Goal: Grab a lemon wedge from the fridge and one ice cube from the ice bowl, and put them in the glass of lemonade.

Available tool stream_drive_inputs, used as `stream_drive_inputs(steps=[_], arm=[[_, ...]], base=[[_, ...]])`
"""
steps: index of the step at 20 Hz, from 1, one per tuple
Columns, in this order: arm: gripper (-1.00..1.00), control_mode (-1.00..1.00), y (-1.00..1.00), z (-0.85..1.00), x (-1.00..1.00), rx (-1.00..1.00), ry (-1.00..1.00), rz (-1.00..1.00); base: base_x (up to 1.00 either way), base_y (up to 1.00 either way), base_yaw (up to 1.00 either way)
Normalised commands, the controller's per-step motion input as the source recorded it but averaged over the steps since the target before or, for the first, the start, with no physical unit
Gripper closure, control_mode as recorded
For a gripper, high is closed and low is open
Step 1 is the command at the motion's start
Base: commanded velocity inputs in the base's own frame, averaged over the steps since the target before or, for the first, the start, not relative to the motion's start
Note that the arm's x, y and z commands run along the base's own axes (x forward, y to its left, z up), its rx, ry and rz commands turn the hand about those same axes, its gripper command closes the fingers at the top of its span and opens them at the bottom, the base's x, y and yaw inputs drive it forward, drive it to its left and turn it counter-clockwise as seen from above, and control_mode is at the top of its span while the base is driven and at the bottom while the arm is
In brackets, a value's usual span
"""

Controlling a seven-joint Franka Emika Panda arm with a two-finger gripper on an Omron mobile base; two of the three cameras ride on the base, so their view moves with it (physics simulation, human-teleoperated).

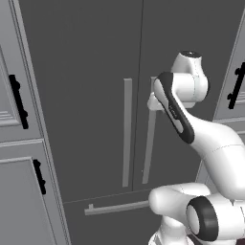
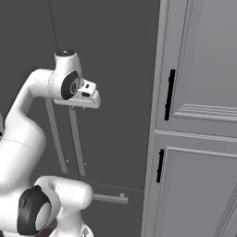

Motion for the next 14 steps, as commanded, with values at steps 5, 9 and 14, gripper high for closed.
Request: stream_drive_inputs(steps=[5,9,14], arm=[[-1.00,-1.00,0.00,0.00,-0.53,0.00,0.00,0.01],[-1.00,-1.00,0.00,0.00,-0.74,0.00,0.00,0.02],[-1.00,-1.00,0.00,0.00,-0.91,0.00,0.00,0.00]], base=[[0.00,0.00,0.00],[0.00,0.00,0.00],[0.00,0.00,0.00]])
